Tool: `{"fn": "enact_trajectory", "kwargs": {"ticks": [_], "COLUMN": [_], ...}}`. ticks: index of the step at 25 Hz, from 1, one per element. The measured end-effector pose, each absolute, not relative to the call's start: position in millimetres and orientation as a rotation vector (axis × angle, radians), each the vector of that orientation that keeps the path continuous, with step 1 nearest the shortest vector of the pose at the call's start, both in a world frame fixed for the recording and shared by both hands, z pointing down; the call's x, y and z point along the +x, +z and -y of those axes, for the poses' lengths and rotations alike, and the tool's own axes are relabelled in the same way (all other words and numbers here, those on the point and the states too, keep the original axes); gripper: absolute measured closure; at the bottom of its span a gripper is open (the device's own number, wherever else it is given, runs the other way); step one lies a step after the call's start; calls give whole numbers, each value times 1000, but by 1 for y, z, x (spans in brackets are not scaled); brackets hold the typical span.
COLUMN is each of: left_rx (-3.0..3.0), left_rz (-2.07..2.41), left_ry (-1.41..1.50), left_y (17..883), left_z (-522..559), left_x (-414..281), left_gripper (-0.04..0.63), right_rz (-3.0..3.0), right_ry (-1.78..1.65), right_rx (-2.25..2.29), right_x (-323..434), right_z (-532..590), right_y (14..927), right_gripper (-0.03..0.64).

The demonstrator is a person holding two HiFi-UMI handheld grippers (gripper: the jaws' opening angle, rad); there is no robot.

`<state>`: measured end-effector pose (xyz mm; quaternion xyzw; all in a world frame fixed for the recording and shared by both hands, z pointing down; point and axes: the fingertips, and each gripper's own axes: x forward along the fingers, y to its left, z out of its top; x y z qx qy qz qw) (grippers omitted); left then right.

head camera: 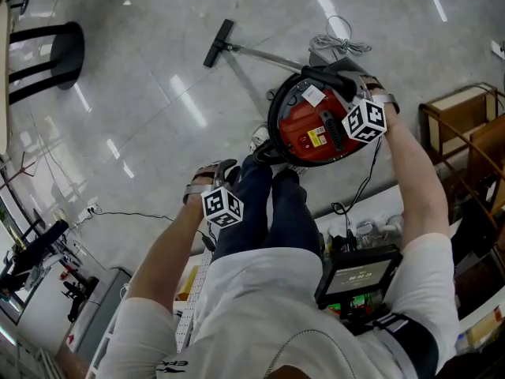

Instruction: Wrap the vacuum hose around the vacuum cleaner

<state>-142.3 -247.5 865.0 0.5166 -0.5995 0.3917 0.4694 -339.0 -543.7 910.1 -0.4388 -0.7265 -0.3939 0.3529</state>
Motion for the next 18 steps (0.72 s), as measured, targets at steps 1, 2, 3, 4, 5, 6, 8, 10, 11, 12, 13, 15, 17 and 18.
{"fn": "enact_trajectory", "kwargs": {"ticks": [1,2,3,4,5,6,8,10,11,12,13,15,17,18], "left_rx": [1264,1261,1258,1254,1250,1245,1234,1223,1218,1212,1206,1197,1190,1187], "left_rz": [1469,1470,1470,1470,1471,1472,1474,1474,1474,1475,1476,1478,1483,1487], "left_ry": [959,958,957,956,955,953,950,945,943,942,940,934,930,928], "left_y": [866,867,869,870,871,872,873,874,875,876,876,877,878,878], "left_z": [247,246,245,243,242,241,238,234,232,231,229,225,223,222], "left_x": [-142,-141,-141,-140,-140,-139,-138,-135,-134,-134,-134,-134,-134,-135], "left_gripper": [525,525,525,525,525,525,525,525,525,525,525,525,525,525], "right_rz": [1878,1878,1878,1879,1880,1879,1873,1864,1860,1857,1853,1833,1799,1787], "right_ry": [-1014,-1010,-1008,-1006,-1007,-1009,-1019,-1023,-1024,-1026,-1030,-1056,-1089,-1096], "right_rx": [-1132,-1130,-1128,-1127,-1127,-1127,-1123,-1119,-1117,-1114,-1111,-1095,-1070,-1058], "right_x": [-338,-337,-337,-337,-337,-338,-341,-344,-346,-349,-351,-358,-363,-365], "right_z": [544,543,541,539,537,534,529,523,519,514,509,500,498,499], "right_y": [913,916,920,923,926,929,935,942,946,950,954,961,969,972], "right_gripper": [456,457,456,456,457,456,457,457,456,457,457,459,466,468]}}
